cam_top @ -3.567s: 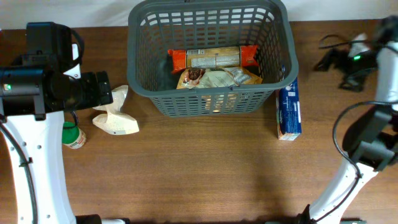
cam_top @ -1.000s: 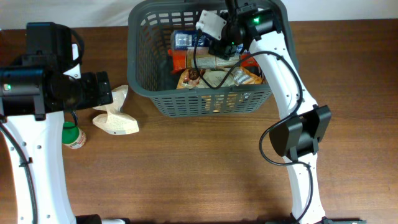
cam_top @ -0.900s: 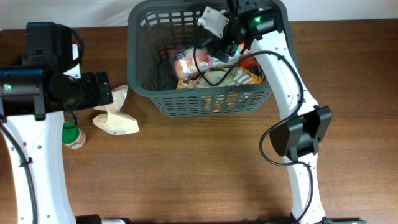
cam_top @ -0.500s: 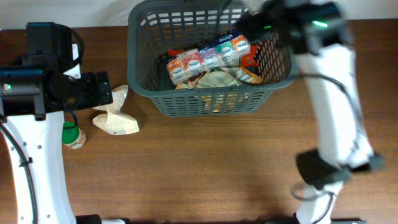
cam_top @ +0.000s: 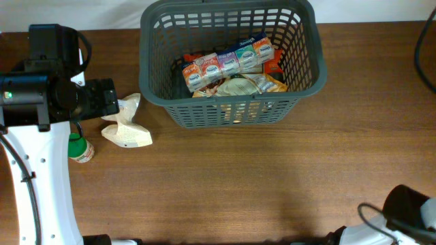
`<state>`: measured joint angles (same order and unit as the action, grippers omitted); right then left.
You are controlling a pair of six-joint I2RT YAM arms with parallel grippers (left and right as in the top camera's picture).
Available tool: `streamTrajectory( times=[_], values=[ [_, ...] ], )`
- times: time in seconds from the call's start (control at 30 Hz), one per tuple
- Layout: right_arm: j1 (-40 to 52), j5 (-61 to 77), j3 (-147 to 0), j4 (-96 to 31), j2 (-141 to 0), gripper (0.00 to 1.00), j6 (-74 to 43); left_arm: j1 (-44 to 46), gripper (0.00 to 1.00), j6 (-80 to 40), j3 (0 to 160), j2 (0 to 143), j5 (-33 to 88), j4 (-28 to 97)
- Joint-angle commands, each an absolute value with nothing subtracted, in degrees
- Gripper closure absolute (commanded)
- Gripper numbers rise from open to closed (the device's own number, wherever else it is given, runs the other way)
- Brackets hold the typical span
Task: Pack container
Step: 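Lower the blue box into the basket and release, then grasp the white paper bag with the left gripper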
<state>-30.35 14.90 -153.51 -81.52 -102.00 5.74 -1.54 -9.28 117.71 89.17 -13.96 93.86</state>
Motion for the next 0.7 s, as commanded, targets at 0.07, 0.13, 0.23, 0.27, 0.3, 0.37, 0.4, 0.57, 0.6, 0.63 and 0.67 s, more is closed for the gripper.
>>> streamTrajectory(
  times=[0.07, 0.13, 0.23, 0.27, 0.3, 0.37, 0.4, 0.57, 0.6, 0.63, 0.67],
  values=[
    [-33.56, 24.21, -152.90, -84.16, -106.04, 0.01, 3.55, -1.76, 0.01, -10.04, 117.62, 89.27, -8.10, 90.17],
    [-33.39, 24.21, -152.90, -84.44, -107.04, 0.01, 3.55, -1.78, 0.01, -10.04, 117.62, 89.27, -0.99, 89.41],
    [-33.36, 24.21, -152.90, -85.62, -108.16, 0.01, 3.55, -1.78, 0.01, -10.04, 117.62, 89.30, 5.50, 86.43],
    [-33.36, 24.21, -152.90, -86.04, -108.55, 0.01, 3.55, -1.78, 0.01, -10.04, 117.62, 89.30, 7.03, 85.82],
    [-33.36, 24.23, -152.90, -86.26, -108.81, 0.01, 3.55, -1.76, 0.01, -10.04, 117.62, 89.30, 7.99, 85.17],
    [-33.36, 24.23, -152.90, -86.26, -109.19, 0.01, 3.55, -1.78, 0.07, -10.04, 117.62, 89.47, 7.90, 83.85],
    [-33.34, 24.21, -152.90, -86.24, -109.38, 0.01, 3.55, -1.78, 0.07, -10.00, 117.62, 89.65, 7.60, 83.37],
    [-33.41, 24.21, -152.90, -86.21, -109.47, 0.01, 3.55, -1.80, 0.07, -10.07, 117.62, 92.71, 3.38, 83.20],
    [-33.41, 24.21, -152.90, -86.21, -109.47, 0.02, 3.55, -2.02, 0.07, -10.61, 117.62, 93.73, 1.61, 83.26],
    [-33.41, 24.21, -152.90, -86.21, -109.47, 0.01, 3.55, -2.39, 0.07, -12.25, 117.62, 94.67, -0.08, 83.09],
    [-33.41, 24.18, -152.90, -86.21, -109.47, 0.01, 3.55, -3.11, 0.07, -13.72, 117.62, 95.79, -1.21, 82.41]
  ],
)
